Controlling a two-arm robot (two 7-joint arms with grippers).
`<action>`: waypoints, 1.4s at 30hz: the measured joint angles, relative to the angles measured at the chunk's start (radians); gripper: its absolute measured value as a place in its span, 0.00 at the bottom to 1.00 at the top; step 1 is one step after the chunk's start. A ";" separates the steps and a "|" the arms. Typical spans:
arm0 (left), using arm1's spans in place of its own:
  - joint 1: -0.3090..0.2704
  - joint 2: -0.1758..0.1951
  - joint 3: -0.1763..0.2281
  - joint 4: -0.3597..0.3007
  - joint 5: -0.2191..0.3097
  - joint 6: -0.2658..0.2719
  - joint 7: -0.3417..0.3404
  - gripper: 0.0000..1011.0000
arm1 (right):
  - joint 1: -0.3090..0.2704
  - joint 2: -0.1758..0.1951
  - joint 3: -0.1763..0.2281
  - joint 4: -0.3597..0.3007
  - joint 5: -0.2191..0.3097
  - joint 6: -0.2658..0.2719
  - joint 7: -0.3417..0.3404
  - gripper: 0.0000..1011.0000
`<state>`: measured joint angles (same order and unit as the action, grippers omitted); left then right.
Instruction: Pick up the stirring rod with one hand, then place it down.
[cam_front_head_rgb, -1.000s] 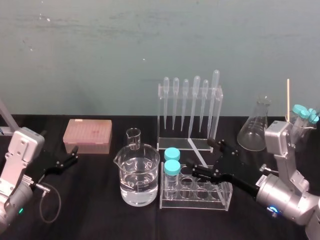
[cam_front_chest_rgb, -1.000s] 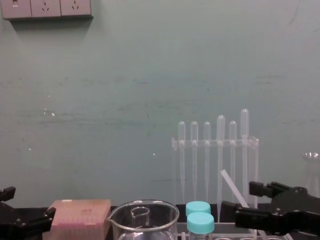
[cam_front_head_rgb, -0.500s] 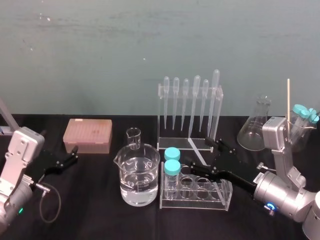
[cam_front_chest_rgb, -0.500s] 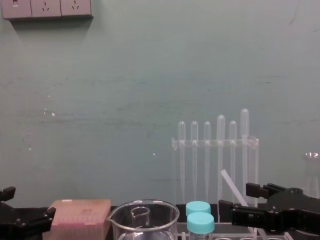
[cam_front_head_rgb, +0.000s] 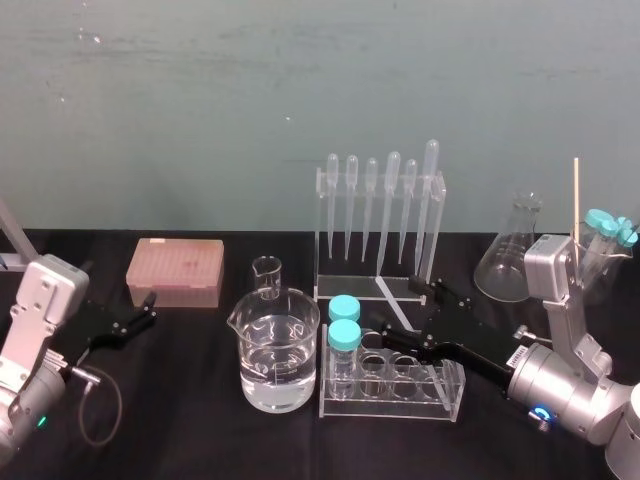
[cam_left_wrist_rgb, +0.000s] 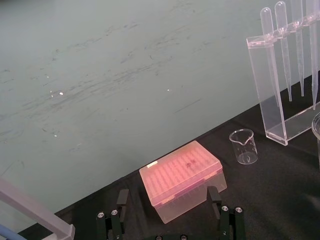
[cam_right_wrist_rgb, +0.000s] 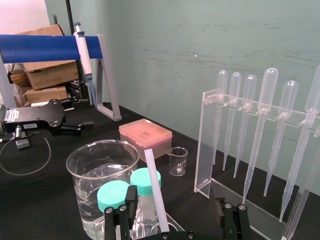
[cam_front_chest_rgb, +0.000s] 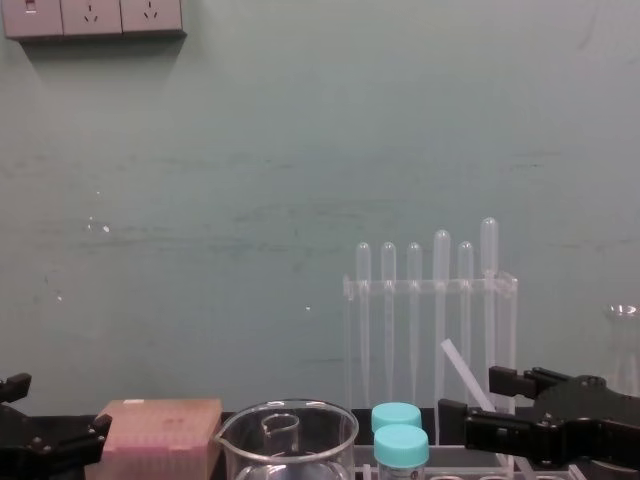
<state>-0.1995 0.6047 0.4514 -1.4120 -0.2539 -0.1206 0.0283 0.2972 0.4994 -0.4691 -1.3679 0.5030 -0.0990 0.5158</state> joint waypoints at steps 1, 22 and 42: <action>0.000 0.000 0.000 0.000 0.000 0.000 0.000 0.99 | 0.000 0.000 0.000 0.000 0.000 0.000 0.000 0.91; 0.000 0.000 0.000 0.000 0.000 0.000 0.000 0.99 | 0.000 0.001 0.000 -0.001 -0.001 -0.002 -0.002 0.28; 0.000 0.000 0.000 0.000 0.000 0.000 0.000 0.99 | -0.010 -0.006 0.017 -0.001 -0.023 -0.048 -0.013 0.07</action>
<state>-0.1995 0.6047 0.4514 -1.4120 -0.2539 -0.1206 0.0283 0.2876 0.4929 -0.4516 -1.3693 0.4802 -0.1467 0.5024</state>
